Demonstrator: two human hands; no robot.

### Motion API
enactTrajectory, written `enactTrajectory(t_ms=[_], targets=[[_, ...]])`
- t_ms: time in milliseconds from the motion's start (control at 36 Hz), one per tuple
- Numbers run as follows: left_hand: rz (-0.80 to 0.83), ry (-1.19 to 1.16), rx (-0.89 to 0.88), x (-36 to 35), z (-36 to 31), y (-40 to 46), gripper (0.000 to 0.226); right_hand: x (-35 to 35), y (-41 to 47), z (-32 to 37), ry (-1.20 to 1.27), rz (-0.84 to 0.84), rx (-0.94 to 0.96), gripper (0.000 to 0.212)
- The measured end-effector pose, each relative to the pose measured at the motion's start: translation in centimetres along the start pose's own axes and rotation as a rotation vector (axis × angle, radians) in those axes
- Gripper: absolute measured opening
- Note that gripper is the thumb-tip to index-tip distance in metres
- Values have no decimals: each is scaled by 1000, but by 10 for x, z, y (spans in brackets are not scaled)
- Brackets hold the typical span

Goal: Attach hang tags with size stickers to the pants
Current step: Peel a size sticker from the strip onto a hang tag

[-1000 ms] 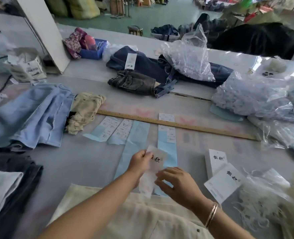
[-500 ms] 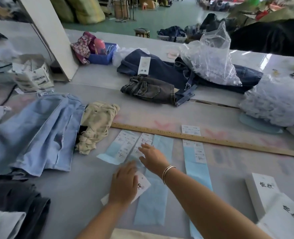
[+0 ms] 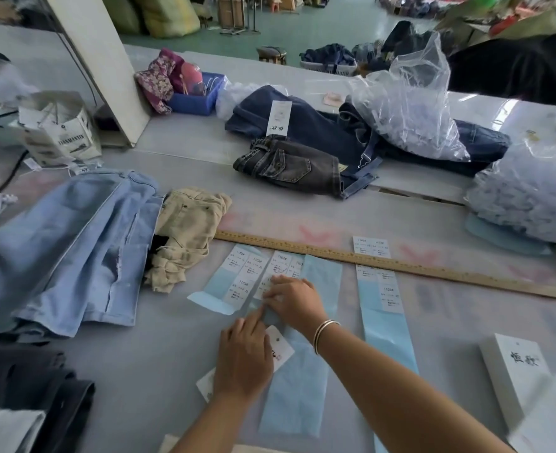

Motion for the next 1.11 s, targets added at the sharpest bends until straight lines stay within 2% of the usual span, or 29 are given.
enactTrajectory(t_ms=[333,417,528,583,639,750,833,1111], targets=[[-26,-47,13,5,-2,-2,40,-5,-10,3,129,-147,-185,24],[-48,-43,9,4,-1,-3,32,-3,-8,6,-13,-101,-56,30],[-45,-43,15,3,-1,-3,40,-1,-7,4,-95,-46,61,34],[-60,-40,-4,1,0,-3,31,-2,-7,6,-139,-26,99,35],[-85,-36,-25,0,0,-2,20,-1,-7,7,-97,-47,64,34],[-118,-25,-45,0,1,-2,23,3,-10,6,3,-111,-55,31],[-131,-28,-65,1,0,-3,25,1,-11,12,-55,-92,0,30],[-131,-25,-78,1,0,-3,32,2,-9,15,-25,-17,-26,32]])
Point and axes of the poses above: each hand's wrist, its own y-axis towards the middle knuckle, its own x-axis out of the back of the hand, z = x × y, the point moved 5 cm from there along y, towards the middle knuckle, and after that the axes turned 14 degrees about -y, right-handed, at the moved point
